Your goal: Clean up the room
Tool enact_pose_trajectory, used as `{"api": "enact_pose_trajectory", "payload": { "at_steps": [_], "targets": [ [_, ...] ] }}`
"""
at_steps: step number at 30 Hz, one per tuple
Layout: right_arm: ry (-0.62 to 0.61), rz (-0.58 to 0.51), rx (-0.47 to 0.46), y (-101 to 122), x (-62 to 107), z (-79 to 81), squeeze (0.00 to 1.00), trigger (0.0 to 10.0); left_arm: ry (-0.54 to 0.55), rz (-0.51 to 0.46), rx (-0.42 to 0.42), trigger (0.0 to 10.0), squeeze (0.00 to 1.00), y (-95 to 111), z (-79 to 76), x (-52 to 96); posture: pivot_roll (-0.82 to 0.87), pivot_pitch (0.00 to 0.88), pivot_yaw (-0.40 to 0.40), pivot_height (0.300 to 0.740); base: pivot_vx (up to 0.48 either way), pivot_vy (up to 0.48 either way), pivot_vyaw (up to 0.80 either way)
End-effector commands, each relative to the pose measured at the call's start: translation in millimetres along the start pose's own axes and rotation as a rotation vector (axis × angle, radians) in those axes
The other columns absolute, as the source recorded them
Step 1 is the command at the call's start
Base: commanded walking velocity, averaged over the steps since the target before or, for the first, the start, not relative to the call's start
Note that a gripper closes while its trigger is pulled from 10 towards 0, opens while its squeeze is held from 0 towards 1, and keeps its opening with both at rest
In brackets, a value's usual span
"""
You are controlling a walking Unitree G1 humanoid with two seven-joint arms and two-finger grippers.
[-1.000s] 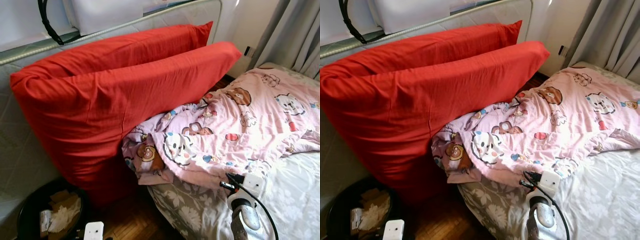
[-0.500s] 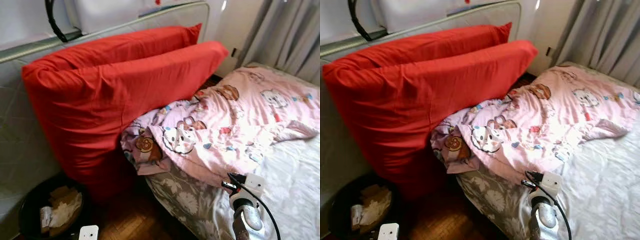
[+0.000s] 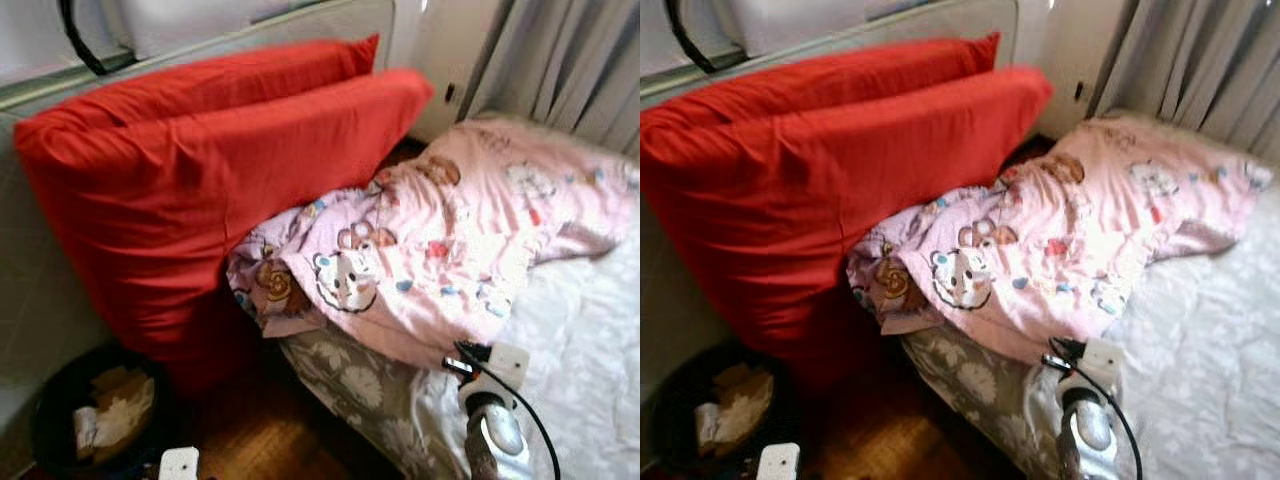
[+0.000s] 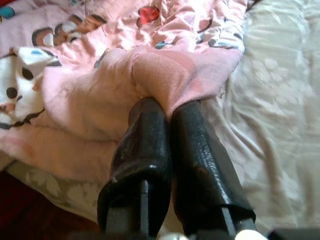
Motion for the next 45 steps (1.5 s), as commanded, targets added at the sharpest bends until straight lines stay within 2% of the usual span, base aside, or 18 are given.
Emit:
{"api": "enact_pose_trajectory", "payload": {
  "at_steps": [1,16,25,32,34,36,39,40,42,45],
  "targets": [
    [-0.009,0.006,-0.011,-2,0.6,-1.9,0.0,10.0,0.008,0.049,0.009,10.0,0.0,-18,4.1,5.9,0.09,0.103,-0.047,0.74,-0.274,0.0,0.0],
    [0.015,0.028,-0.028,-6,1.1,2.6,0.0,10.0,0.008,0.048,0.011,10.0,0.0,-20,2.3,7.2,0.09,0.105,-0.048,0.74,-0.282,0.0,0.0],
    [-0.009,0.024,-0.044,-5,1.2,-1.8,0.0,10.0,0.008,0.041,0.01,10.0,0.0,-19,2.6,6.8,0.09,0.107,-0.047,0.74,-0.279,0.0,0.0],
    [-0.034,0.037,-0.027,-7,1.5,-7.1,0.0,10.0,0.007,0.043,0.003,10.0,0.0,-19,2.2,6.8,0.09,0.107,-0.047,0.74,0.0,0.0,0.0],
    [-0.079,0.07,0.01,-13,2.9,-16.1,0.0,10.0,0.005,0.044,0.001,10.0,0.0,-19,1.5,7.0,0.09,0.107,-0.047,0.74,0.0,0.0,0.0],
    [-0.095,0.074,0.002,-14,3.5,-18.8,0.0,10.0,0.003,0.045,-0.002,10.0,0.0,-19,1.1,7.0,0.09,0.107,-0.047,0.74,0.0,0.0,0.0],
    [-0.168,0.113,-0.041,-21,5.8,-32.0,0.0,10.0,0.001,0.044,-0.005,10.0,0.0,-19,0.5,6.7,0.09,0.107,-0.046,0.74,0.0,0.0,0.0],
    [-0.168,0.113,-0.041,-21,5.8,-32.0,0.0,10.0,0.001,0.044,-0.005,10.0,0.0,-19,0.5,6.7,0.09,0.107,-0.046,0.74,0.0,0.0,0.0],
    [-0.266,0.156,-0.082,-27,9.6,-49.4,0.0,10.0,-0.002,0.046,-0.009,10.0,0.0,-20,-0.4,6.9,0.09,0.108,-0.045,0.74,0.0,0.0,0.0],
    [-0.306,0.175,-0.12,-31,12.2,-57.1,0.0,10.0,-0.004,0.049,-0.011,10.0,0.0,-20,-1.4,7.1,0.09,0.107,-0.046,0.74,0.0,0.0,0.0]
  ]
}}
Point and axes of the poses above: a point about 5 cm out from each wrist's last joint towards the gripper, its own x axis pointing back from the gripper into the wrist, its own y axis along the axis of the wrist's last joint, z = x × y, the point moved 6 cm from there along -x, pointing out of the wrist towards the gripper, and after that the axes turned 9 degrees about -x, right-handed, at the moved point
